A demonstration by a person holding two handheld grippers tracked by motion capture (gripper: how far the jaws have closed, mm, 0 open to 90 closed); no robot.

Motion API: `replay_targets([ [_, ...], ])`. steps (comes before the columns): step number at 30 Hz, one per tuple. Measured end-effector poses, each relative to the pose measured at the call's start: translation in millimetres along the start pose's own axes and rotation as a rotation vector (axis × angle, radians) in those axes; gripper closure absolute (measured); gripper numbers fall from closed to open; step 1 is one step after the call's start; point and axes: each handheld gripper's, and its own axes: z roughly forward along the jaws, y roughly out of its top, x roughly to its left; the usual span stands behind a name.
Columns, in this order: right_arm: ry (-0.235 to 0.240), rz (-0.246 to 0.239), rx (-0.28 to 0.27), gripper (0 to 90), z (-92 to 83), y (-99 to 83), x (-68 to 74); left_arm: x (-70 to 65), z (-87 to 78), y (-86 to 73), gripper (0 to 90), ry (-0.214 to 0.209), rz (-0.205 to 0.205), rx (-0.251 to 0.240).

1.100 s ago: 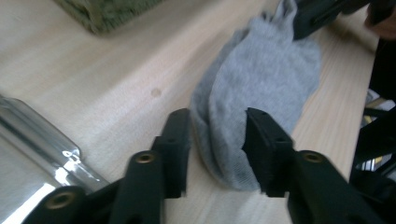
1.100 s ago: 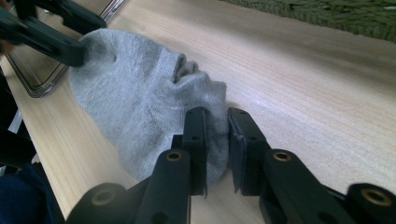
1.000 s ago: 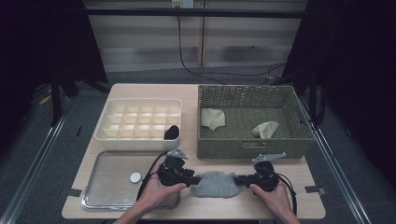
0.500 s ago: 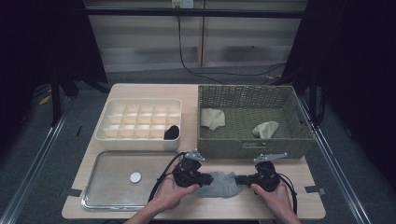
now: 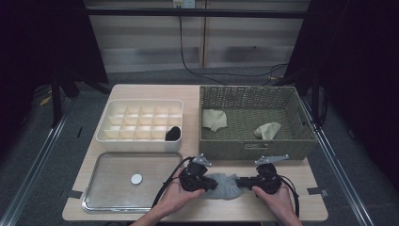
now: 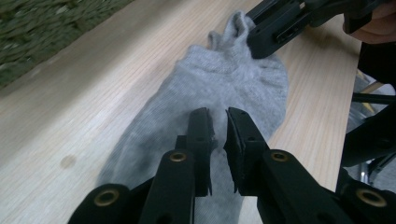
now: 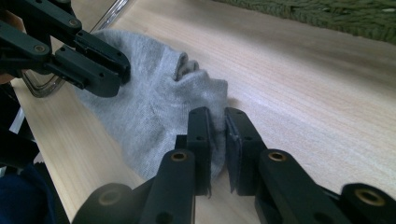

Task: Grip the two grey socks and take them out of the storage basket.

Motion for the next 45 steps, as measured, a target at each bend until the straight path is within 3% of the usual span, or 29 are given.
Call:
replay_targets([
  [2,-0.002,0.0,-0.001,79.7,0.2,0.2,0.3,-0.8,6.5,-1.5,80.0,0.011,0.012,0.021],
  [5,-0.001,-0.004,0.002,77.5,-0.1,-0.2,0.3,1.4,8.0,-4.3,80.2,-0.004,0.003,0.0],
  [9,-0.028,-0.013,-0.011,68.5,0.0,-0.8,1.0,-2.6,7.8,-5.6,79.4,0.027,0.007,0.0],
  [12,-0.049,-0.012,-0.013,68.0,0.2,-1.6,2.0,-3.6,7.6,-8.1,79.4,0.034,0.014,-0.008],
  [16,0.0,-0.006,-0.012,67.3,5.6,-1.1,5.0,-3.0,8.2,-10.4,80.0,0.027,-0.017,-0.031],
  [24,0.104,0.053,0.009,77.5,10.7,-1.5,3.6,0.7,8.3,-13.3,82.7,0.01,-0.022,-0.054],
  [31,0.187,0.091,-0.058,85.0,2.3,1.0,1.4,1.6,8.3,-12.9,82.8,0.003,-0.028,-0.051],
  [38,0.203,0.083,-0.124,86.6,-13.5,7.3,4.0,0.0,9.9,-11.7,82.7,-0.002,-0.035,-0.051],
  [40,0.193,0.079,-0.13,86.9,-19.3,10.2,5.7,-4.3,12.2,-9.8,82.7,0.016,-0.005,-0.04],
  [45,0.191,0.086,-0.139,87.1,-23.5,11.6,5.3,-9.5,21.2,-1.5,82.6,-0.007,-0.011,-0.029],
])
